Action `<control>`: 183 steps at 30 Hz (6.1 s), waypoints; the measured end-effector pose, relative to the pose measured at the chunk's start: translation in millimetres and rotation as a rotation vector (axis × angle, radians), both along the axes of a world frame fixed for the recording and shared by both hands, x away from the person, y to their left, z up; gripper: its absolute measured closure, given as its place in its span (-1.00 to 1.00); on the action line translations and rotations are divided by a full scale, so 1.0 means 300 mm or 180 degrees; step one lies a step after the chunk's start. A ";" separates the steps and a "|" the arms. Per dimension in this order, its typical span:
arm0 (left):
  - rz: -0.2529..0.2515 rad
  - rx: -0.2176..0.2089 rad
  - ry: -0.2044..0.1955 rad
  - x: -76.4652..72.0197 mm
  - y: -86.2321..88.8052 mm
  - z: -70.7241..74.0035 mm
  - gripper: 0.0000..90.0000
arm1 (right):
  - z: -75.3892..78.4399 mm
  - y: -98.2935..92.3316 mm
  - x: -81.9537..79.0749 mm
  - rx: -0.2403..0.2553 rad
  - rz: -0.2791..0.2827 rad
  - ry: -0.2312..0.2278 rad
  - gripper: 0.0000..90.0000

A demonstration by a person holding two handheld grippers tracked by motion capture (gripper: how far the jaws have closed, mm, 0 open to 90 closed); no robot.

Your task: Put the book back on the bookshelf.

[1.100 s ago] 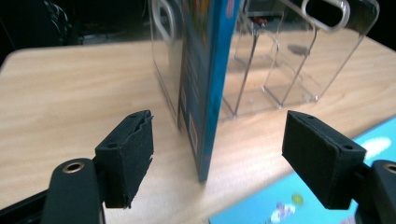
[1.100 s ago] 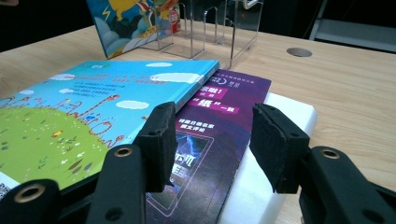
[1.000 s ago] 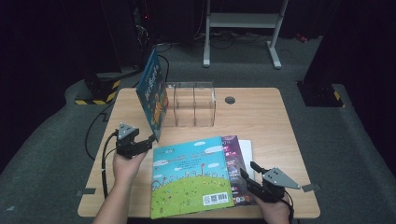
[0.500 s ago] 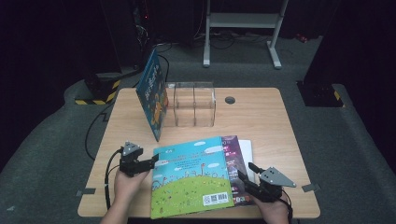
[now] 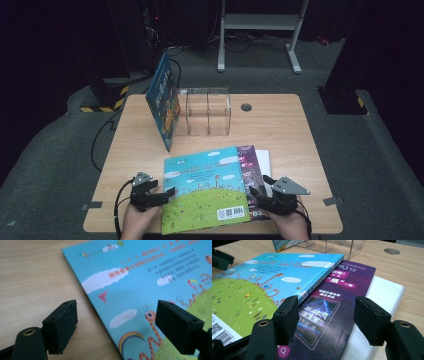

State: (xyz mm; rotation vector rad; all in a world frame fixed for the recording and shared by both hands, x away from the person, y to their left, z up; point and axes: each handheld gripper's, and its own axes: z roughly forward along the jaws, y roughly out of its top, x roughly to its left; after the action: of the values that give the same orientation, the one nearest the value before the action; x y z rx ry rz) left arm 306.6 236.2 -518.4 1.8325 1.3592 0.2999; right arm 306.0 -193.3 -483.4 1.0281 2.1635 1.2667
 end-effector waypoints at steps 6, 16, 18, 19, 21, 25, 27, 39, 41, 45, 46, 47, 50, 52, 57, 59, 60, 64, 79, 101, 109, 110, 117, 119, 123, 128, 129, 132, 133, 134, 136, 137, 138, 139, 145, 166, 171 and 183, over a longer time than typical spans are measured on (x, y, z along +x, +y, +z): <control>-0.0040 -0.0082 0.0101 -0.037 -0.004 -0.011 -0.65 | 0.013 0.026 -0.012 -0.0068 0.0062 -0.0005 -0.32; -0.0208 0.0003 0.0078 -0.042 -0.055 -0.010 -0.70 | 0.015 0.075 -0.017 -0.0132 0.0184 0.0054 -0.36; -0.0217 0.0004 0.0076 -0.042 -0.054 -0.011 -0.70 | 0.017 0.078 -0.016 -0.0172 0.0170 0.0061 -0.39; -0.0218 0.0007 0.0070 -0.042 -0.053 -0.011 -0.70 | 0.020 0.080 -0.013 -0.0206 0.0117 0.0078 -0.49; -0.0201 0.0007 0.0072 -0.042 -0.057 -0.011 -0.71 | 0.039 0.081 -0.009 -0.0174 0.0105 0.0119 -0.49; -0.0190 0.0006 0.0098 -0.038 -0.065 -0.009 -0.72 | 0.045 0.089 -0.005 -0.0116 0.0084 0.0148 -0.51; -0.0211 0.0016 0.0096 -0.033 -0.072 -0.009 -0.72 | 0.022 0.094 0.000 -0.0161 0.0087 0.0238 -0.50; -0.0339 -0.0054 0.0120 0.001 -0.156 -0.007 -0.71 | 0.014 0.050 0.011 -0.0023 0.0022 0.0359 -0.48; -0.0358 -0.0050 0.0110 0.005 -0.160 -0.007 -0.71 | 0.015 0.047 0.011 -0.0009 0.0013 0.0373 -0.48; -0.0372 -0.0085 0.0118 0.018 -0.181 -0.008 -0.71 | 0.015 0.037 0.014 0.0035 0.0006 0.0395 -0.49; -0.0383 -0.0103 0.0114 0.022 -0.187 -0.009 -0.70 | 0.017 0.033 0.016 0.0044 -0.0011 0.0409 -0.50; -0.0394 -0.0136 0.0117 0.030 -0.202 -0.010 -0.70 | 0.017 0.031 0.018 0.0048 -0.0016 0.0407 -0.51; -0.0404 -0.0154 0.0121 0.044 -0.217 -0.010 -0.71 | 0.020 0.023 0.024 0.0069 -0.0038 0.0428 -0.52; -0.0425 -0.0141 0.0103 0.051 -0.220 -0.010 -0.70 | 0.021 0.019 0.026 0.0084 -0.0047 0.0440 -0.52; -0.0483 -0.0166 0.0102 0.065 -0.227 -0.010 -0.71 | 0.024 0.004 0.041 0.0153 -0.0054 0.0542 -0.53; -0.0490 -0.0191 0.0077 0.064 -0.227 -0.012 -0.71 | 0.026 0.006 0.045 0.0164 -0.0064 0.0591 -0.52; -0.0503 -0.0217 0.0060 0.063 -0.220 -0.015 -0.68 | 0.031 0.008 0.049 0.0136 -0.0066 0.0581 -0.52; -0.0525 -0.0257 0.0046 0.063 -0.213 -0.020 -0.66 | 0.045 0.015 0.047 0.0170 -0.0124 0.0576 -0.51; -0.0509 -0.0246 -0.0005 0.051 -0.204 -0.026 -0.69 | 0.028 0.056 0.080 0.0129 -0.0234 0.0840 -0.59; -0.0502 -0.0243 -0.0026 0.055 -0.209 -0.027 -0.68 | 0.038 0.043 0.045 0.0228 -0.0222 0.0883 -0.26; -0.0479 -0.0237 -0.0021 0.056 -0.207 -0.027 -0.70 | 0.051 0.027 0.036 0.0197 -0.0269 0.0727 -0.07; -0.0476 -0.0241 -0.0016 0.056 -0.207 -0.027 -0.70 | 0.050 0.026 0.038 0.0199 -0.0264 0.0737 -0.07; -0.0481 -0.0214 -0.0031 0.055 -0.207 -0.025 -0.70 | 0.044 0.019 0.050 0.0319 -0.0300 0.0890 -0.09; -0.0468 -0.0215 -0.0025 0.055 -0.208 -0.025 -0.70 | 0.045 0.021 0.058 0.0313 -0.0296 0.0921 -0.12; -0.0463 -0.0219 -0.0024 0.054 -0.208 -0.025 -0.70 | 0.036 0.034 0.069 0.0283 -0.0254 0.0930 -0.27; -0.0457 -0.0227 -0.0021 0.053 -0.209 -0.025 -0.70 | 0.027 0.051 0.088 0.0286 -0.0219 0.0989 -0.34; -0.0457 -0.0227 -0.0021 0.053 -0.209 -0.025 -0.70 | 0.028 0.051 0.088 0.0277 -0.0217 0.0990 -0.31; -0.0460 -0.0223 -0.0023 0.053 -0.209 -0.025 -0.70 | 0.036 0.035 0.083 0.0355 -0.0232 0.0954 -0.11; -0.0462 -0.0222 -0.0021 0.053 -0.209 -0.025 -0.70 | 0.036 0.035 0.083 0.0355 -0.0232 0.0954 -0.11; -0.0468 -0.0213 -0.0029 0.054 -0.208 -0.025 -0.70 | 0.041 0.032 0.080 0.0335 -0.0219 0.0901 -0.07; -0.0470 -0.0209 -0.0031 0.054 -0.208 -0.025 -0.70 | 0.044 0.029 0.074 0.0350 -0.0225 0.0873 -0.01; -0.0469 -0.0206 -0.0028 0.054 -0.209 -0.024 -0.70 | 0.047 0.026 0.070 0.0352 -0.0235 0.0861 0.01; -0.0469 -0.0204 -0.0026 0.054 -0.209 -0.023 -0.70 | 0.047 0.026 0.070 0.0352 -0.0235 0.0861 0.01; -0.0470 -0.0212 -0.0012 0.053 -0.211 -0.022 -0.70 | 0.051 0.026 0.062 0.0323 -0.0238 0.0811 0.02; -0.0499 -0.0256 0.0004 0.059 -0.205 -0.025 -0.72 | 0.056 0.023 0.051 0.0303 -0.0202 0.0713 0.05; -0.0562 -0.0378 0.0076 0.064 -0.202 -0.026 -0.92 | 0.099 0.027 0.008 0.0220 -0.0154 0.0382 0.05; -0.0580 -0.0442 0.0089 0.069 -0.201 -0.028 -0.95 | 0.107 0.028 0.002 0.0203 -0.0137 0.0337 0.05; -0.0626 -0.0563 0.0163 0.092 -0.214 -0.027 -1.00 | 0.108 0.028 -0.005 0.0203 -0.0117 0.0271 0.06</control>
State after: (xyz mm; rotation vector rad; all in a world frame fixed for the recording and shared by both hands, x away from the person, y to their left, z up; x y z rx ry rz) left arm 334.1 172.0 -526.5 1.8173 1.1882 0.0291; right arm 304.6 -185.0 -451.0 1.1618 2.1689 1.3049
